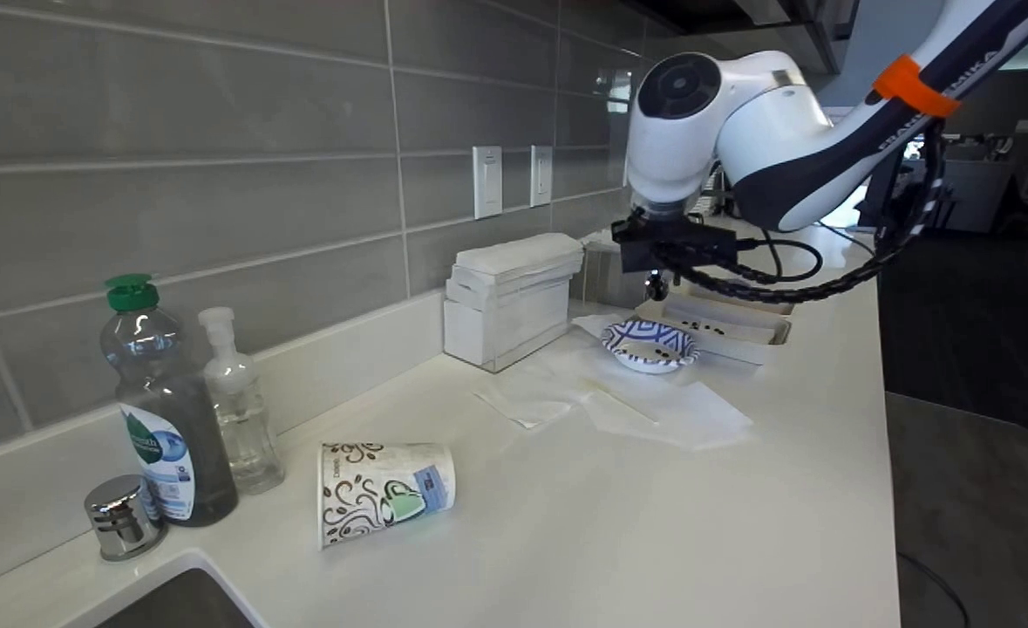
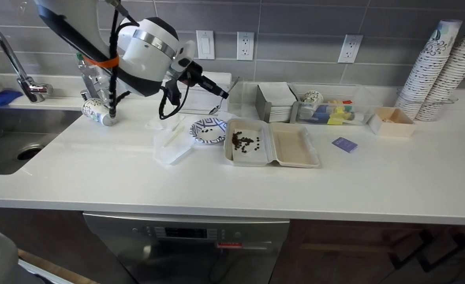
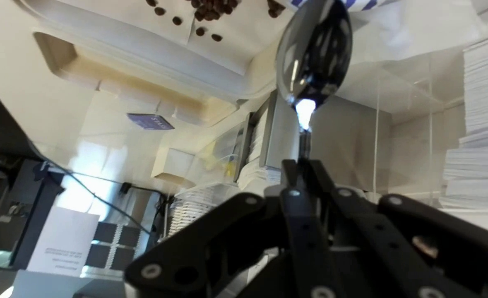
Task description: Move the cup, then pick up the spoon and scoop some of the contents from the bowl and pour them in the other bowl
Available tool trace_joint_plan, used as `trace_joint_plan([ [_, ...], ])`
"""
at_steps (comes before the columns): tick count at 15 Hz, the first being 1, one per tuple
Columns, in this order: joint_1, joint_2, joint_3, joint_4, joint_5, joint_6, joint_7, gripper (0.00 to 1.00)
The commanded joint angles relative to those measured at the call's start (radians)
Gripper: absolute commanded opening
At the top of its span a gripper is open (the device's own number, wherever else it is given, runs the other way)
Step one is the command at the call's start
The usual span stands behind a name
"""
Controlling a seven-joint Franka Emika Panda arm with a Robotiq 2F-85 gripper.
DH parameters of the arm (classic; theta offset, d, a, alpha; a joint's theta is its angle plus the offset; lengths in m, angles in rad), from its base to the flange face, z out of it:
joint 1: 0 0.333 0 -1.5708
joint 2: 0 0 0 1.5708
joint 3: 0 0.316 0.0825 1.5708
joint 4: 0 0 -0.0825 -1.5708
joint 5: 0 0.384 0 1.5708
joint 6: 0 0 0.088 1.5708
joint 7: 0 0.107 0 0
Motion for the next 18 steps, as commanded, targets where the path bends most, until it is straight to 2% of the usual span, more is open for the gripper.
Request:
trace_joint_plan([
  [1, -0.111, -0.095, 0.035, -0.107, 0.085, 0.224, -0.152, 0.02],
  [2, -0.13, -0.101, 0.035, -0.125, 0.12, 0.289, -0.203, 0.02],
  [3, -0.119, -0.102, 0.008, -0.143, 0.159, 0.355, -0.256, 0.02],
  [5, -0.138, -0.096, 0.014, -0.186, 0.26, 0.464, -0.382, 0.02],
  [8, -0.156, -0.069, 0.053, -0.257, 0.464, 0.591, -0.608, 0.02],
  [11, -0.138, -0.023, 0.11, -0.324, 0.696, 0.666, -0.831, 0.02],
  [13, -0.229, 0.012, 0.275, -0.348, 0.852, 0.661, -0.98, 0.02],
  [15, -0.311, 0.057, 0.442, -0.332, 1.013, 0.599, -1.13, 0.02],
  [18, -0.473, 0.116, 0.681, -0.251, 1.205, 0.429, -1.349, 0.02],
])
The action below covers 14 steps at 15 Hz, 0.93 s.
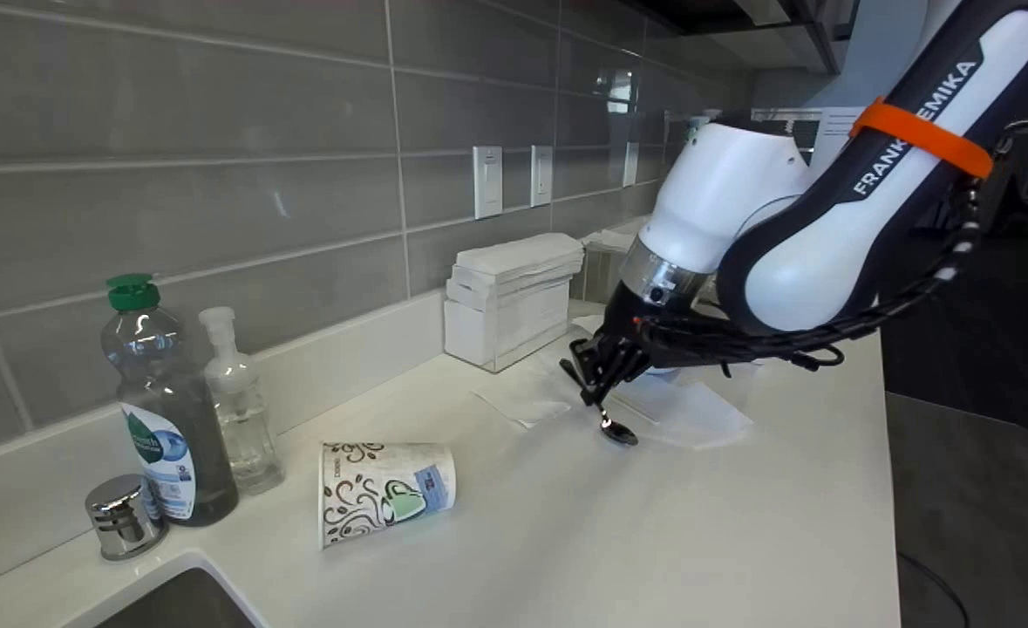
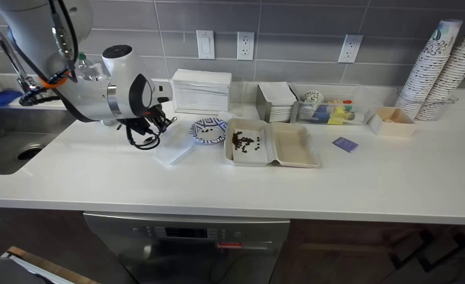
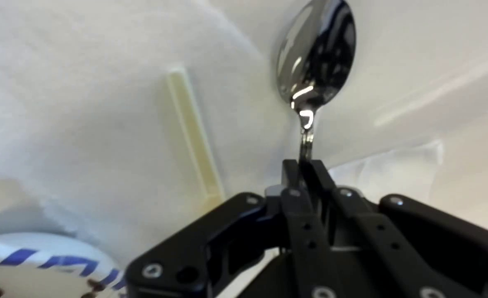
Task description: Move the cup, then pick up the spoon and scoop some of the contents from the bowl and pour them in the other bowl
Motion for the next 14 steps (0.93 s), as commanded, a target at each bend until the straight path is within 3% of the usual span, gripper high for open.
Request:
trace_joint_plan([
  [1, -0.225, 0.06, 0.275, 0.109, 0.208, -0.229, -0.268, 0.02],
  [2, -0.291, 0.049, 0.335, 0.127, 0.256, -0.32, -0.339, 0.02],
  [5, -0.351, -0.006, 0.344, 0.175, 0.362, -0.574, -0.491, 0.02],
  [6, -0.187, -0.048, 0.165, 0.209, 0.47, -0.656, -0.588, 0.02],
  [9, -0.077, -0.082, -0.02, 0.291, 0.475, -0.819, -0.648, 0.02],
  [11, -0.009, -0.083, -0.115, 0.334, 0.454, -0.869, -0.665, 0.02],
  [14, 0.066, -0.072, -0.2, 0.365, 0.429, -0.892, -0.665, 0.02],
])
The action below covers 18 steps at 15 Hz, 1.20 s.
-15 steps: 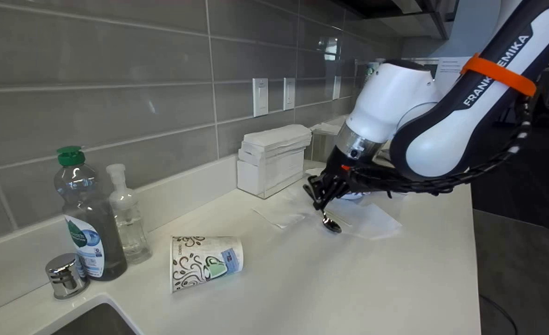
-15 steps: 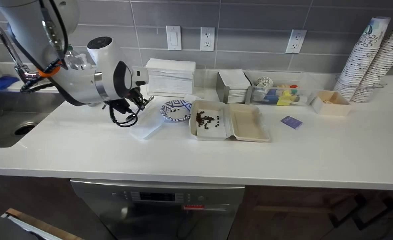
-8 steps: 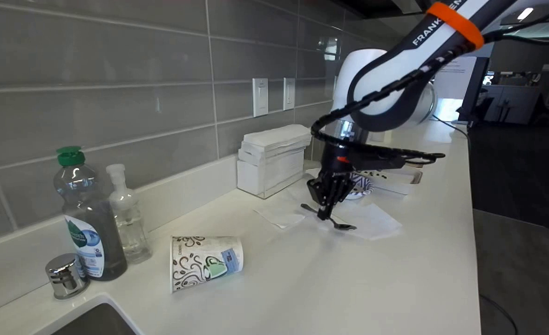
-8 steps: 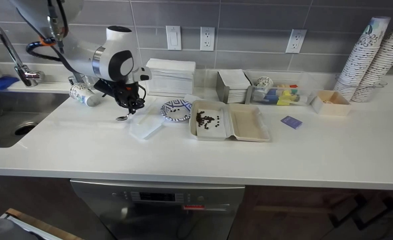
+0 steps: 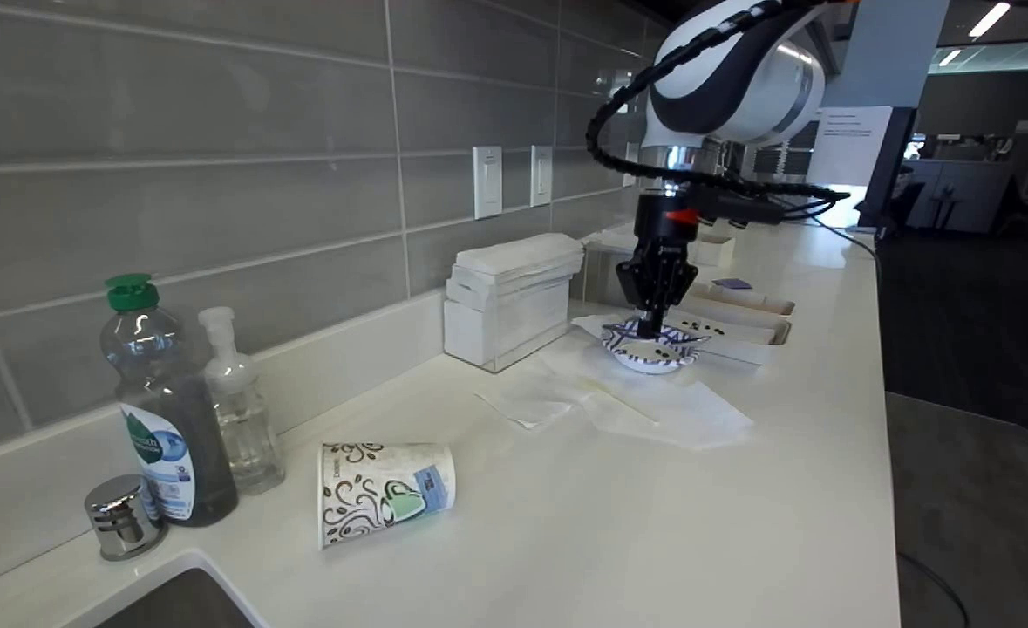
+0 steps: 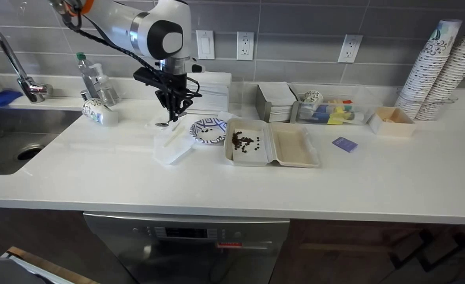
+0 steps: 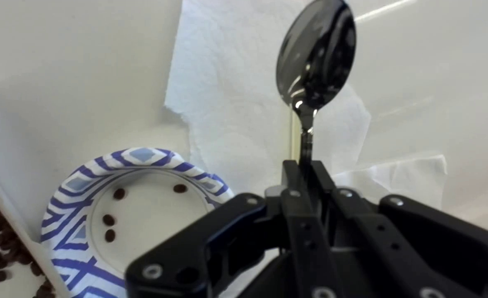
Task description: Move the cup, then pick up the spoon and scoop some of the contents from the bowl and pour them in the other bowl
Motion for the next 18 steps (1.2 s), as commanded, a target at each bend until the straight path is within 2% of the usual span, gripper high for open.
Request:
trace_joint_plan([
  [1, 0.099, 0.02, -0.099, 0.032, -0.013, -0.03, -0.015, 0.02],
  [8, 0.172, 0.094, -0.163, 0.05, -0.036, 0.048, -0.004, 0.02],
  [14, 0.193, 0.166, -0.18, 0.054, -0.079, 0.178, -0.013, 0.02],
  [18, 0.196, 0.192, -0.181, 0.055, -0.091, 0.213, -0.02, 0.02],
])
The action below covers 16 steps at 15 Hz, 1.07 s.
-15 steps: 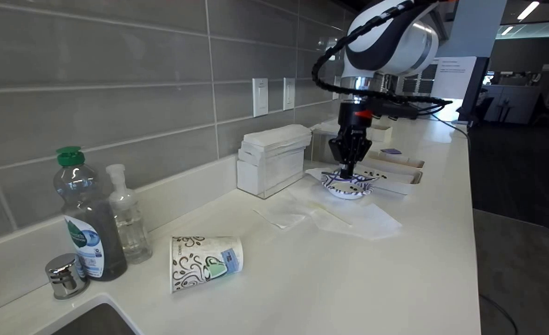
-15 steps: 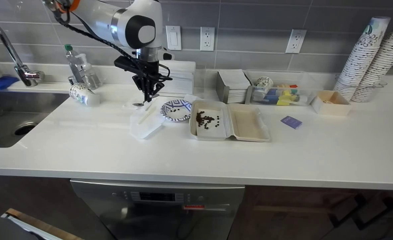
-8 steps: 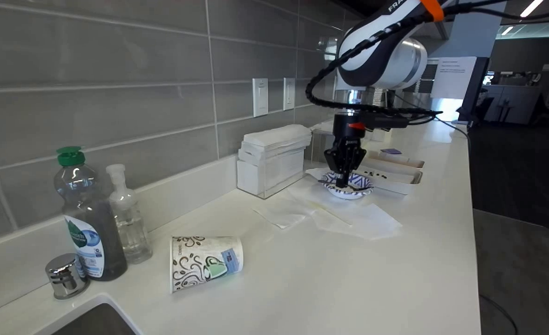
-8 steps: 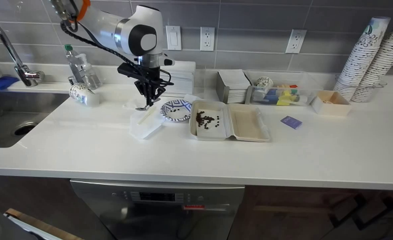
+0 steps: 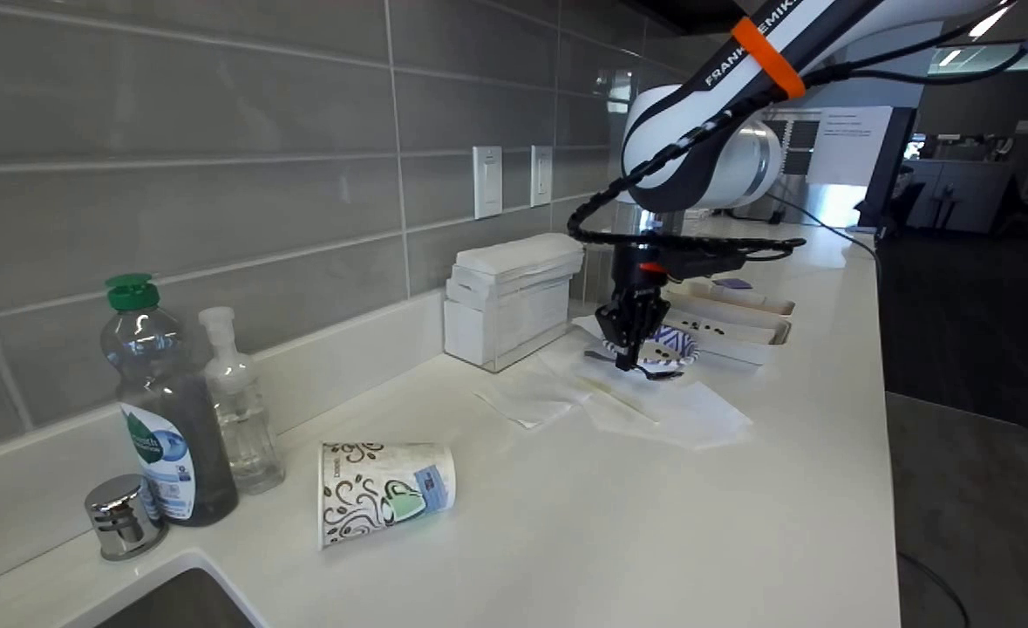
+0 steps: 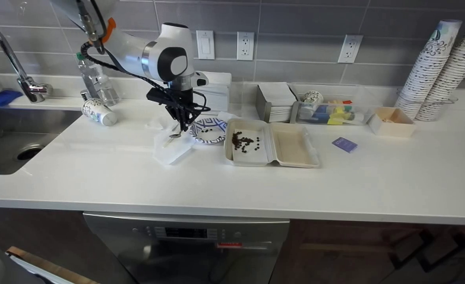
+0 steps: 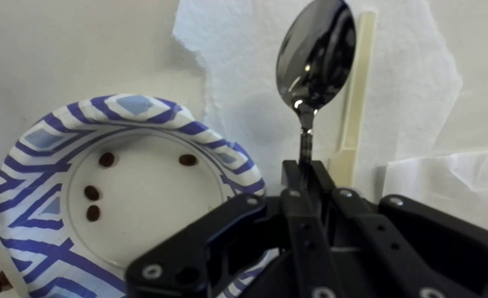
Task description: Move the cup, then pick up the spoon and scoop some of the contents from the bowl and pour them in the other bowl
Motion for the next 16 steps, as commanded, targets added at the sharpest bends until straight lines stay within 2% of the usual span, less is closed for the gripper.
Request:
trace_joint_plan([
  [1, 0.019, 0.034, -0.016, 0.02, -0.018, 0.021, -0.013, 0.02],
  [13, 0.023, 0.069, -0.012, 0.034, -0.024, 0.026, -0.037, 0.02],
  [14, 0.025, 0.064, -0.012, 0.03, -0.024, 0.029, -0.034, 0.34],
  [15, 0.026, 0.05, -0.01, 0.023, -0.023, 0.024, -0.036, 0.35],
  [16, 0.029, 0.035, -0.007, 0.015, -0.021, 0.022, -0.035, 0.41],
])
